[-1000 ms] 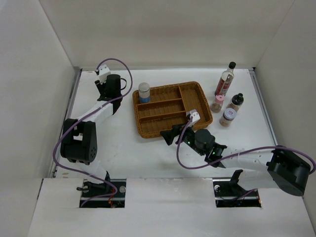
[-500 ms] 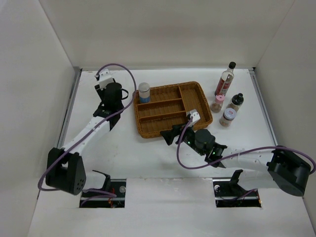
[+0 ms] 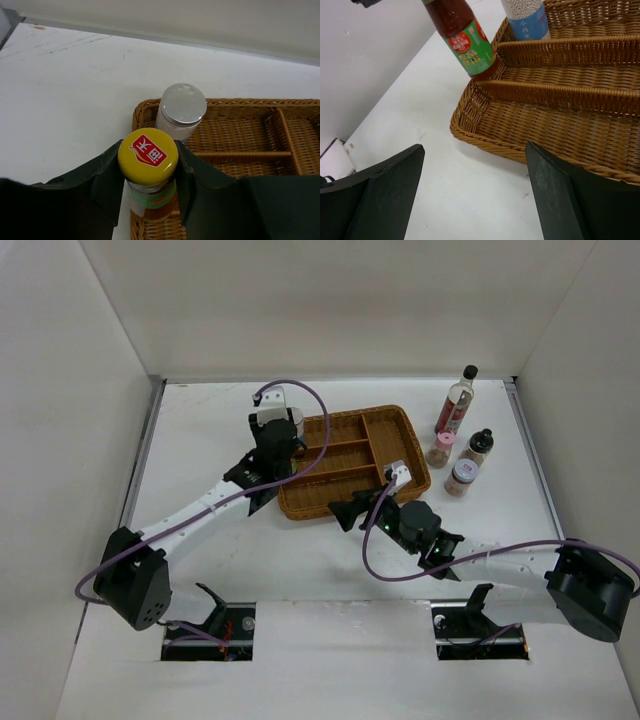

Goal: Organize the condiment bottles

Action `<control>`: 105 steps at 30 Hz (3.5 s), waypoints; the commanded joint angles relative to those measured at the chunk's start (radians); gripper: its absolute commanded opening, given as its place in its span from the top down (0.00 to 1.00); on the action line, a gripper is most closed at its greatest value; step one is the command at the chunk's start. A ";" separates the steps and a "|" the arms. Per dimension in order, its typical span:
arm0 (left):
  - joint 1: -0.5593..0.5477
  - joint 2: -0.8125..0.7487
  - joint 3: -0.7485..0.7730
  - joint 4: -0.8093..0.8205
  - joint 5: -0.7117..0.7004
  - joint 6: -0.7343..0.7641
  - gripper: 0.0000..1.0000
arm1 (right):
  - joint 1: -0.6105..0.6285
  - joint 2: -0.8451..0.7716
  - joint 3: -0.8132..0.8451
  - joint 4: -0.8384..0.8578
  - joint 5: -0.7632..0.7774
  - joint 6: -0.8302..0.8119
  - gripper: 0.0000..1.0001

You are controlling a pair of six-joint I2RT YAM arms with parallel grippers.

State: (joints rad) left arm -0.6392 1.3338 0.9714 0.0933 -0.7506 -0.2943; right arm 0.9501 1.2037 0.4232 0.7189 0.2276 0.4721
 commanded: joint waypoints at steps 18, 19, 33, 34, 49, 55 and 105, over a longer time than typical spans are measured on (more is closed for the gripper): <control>-0.043 0.143 0.047 0.241 0.013 -0.008 0.80 | -0.009 -0.023 -0.004 0.070 -0.005 0.013 0.12; -0.043 0.148 0.035 0.256 0.013 -0.009 0.79 | -0.009 -0.021 -0.004 0.070 -0.005 0.013 0.12; -0.061 0.179 -0.051 0.299 -0.006 -0.026 0.54 | -0.024 -0.027 -0.011 0.070 -0.001 0.013 0.14; -0.061 0.174 -0.053 0.299 -0.006 -0.026 0.50 | -0.024 -0.027 -0.011 0.070 -0.001 0.013 0.15; -0.070 0.001 -0.123 0.298 -0.006 -0.025 0.11 | -0.027 -0.038 -0.012 0.062 0.003 0.011 0.54; -0.066 -0.192 -0.247 0.299 -0.012 -0.034 0.00 | -0.032 -0.050 -0.009 0.036 0.010 0.007 0.73; 0.261 -0.564 -0.909 0.430 0.272 -0.559 0.00 | -0.828 0.237 0.355 -0.710 0.331 0.007 0.27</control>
State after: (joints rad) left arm -0.3756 0.7658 0.0681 0.4686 -0.4873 -0.8398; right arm 0.1291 1.4544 0.7803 -0.0711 0.5629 0.4690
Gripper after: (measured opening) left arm 0.997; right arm 0.755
